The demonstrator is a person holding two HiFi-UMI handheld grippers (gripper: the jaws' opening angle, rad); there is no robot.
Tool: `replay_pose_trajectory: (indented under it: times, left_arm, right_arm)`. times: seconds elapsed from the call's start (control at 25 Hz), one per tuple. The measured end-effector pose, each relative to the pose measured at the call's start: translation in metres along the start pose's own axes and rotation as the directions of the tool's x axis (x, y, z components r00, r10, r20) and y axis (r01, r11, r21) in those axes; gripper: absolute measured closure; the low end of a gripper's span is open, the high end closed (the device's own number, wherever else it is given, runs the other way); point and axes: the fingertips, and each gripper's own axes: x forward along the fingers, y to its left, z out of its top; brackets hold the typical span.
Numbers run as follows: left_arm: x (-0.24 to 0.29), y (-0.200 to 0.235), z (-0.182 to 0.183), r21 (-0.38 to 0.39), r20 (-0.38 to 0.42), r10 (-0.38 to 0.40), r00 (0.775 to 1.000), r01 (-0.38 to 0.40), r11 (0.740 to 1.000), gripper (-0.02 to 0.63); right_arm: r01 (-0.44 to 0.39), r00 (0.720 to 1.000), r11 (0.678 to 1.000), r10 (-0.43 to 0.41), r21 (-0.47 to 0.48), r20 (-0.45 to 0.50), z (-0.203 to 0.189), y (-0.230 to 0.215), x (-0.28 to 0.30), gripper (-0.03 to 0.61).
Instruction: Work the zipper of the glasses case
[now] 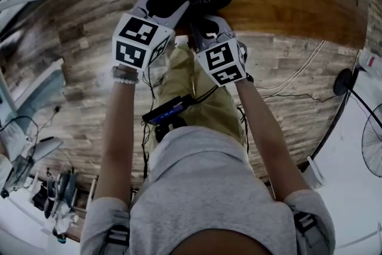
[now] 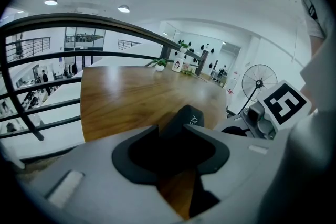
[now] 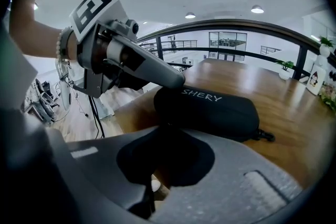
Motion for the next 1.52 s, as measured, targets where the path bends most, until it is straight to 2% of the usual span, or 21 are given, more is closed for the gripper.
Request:
replay_pose_trajectory:
  times: [0.44,0.68,0.88,1.08,1.16,1.32,1.52]
  left_arm:
    - [0.003,0.001,-0.003,-0.007,0.007,0.004,1.0,-0.004,1.0,0.46]
    - [0.004,0.006,-0.001,-0.027,0.021,0.011,1.0,-0.01,1.0,0.466]
    - [0.001,0.009,-0.003,-0.02,0.022,0.023,0.999,-0.023,1.0,0.465]
    - [0.0,0.009,-0.005,0.0,0.026,0.037,0.999,-0.037,0.999,0.465]
    - [-0.001,0.01,-0.005,0.006,0.028,0.048,0.998,-0.048,0.999,0.459]
    - [-0.007,0.017,-0.005,-0.005,0.033,0.082,0.996,-0.082,0.997,0.42]
    - [-0.027,0.02,-0.011,-0.028,0.037,0.13,0.991,-0.129,0.991,0.373]
  right_arm:
    - [-0.03,0.999,0.999,0.03,-0.021,-0.013,0.001,0.011,0.01,0.571]
    - [-0.05,0.999,0.999,0.05,0.014,-0.004,0.007,0.011,0.014,0.569]
    - [-0.048,0.999,0.999,0.048,0.002,-0.015,0.008,0.015,0.017,0.565]
    - [-0.071,0.997,0.997,0.071,-0.03,-0.028,0.003,0.017,0.016,0.521]
    - [-0.077,0.997,0.995,0.075,-0.069,-0.032,0.001,0.015,0.009,0.501]
    - [-0.047,0.999,0.977,0.043,-0.208,-0.021,0.01,0.004,-0.012,0.446]
    - [0.014,1.0,0.916,-0.011,-0.401,0.011,0.029,-0.013,-0.031,0.404]
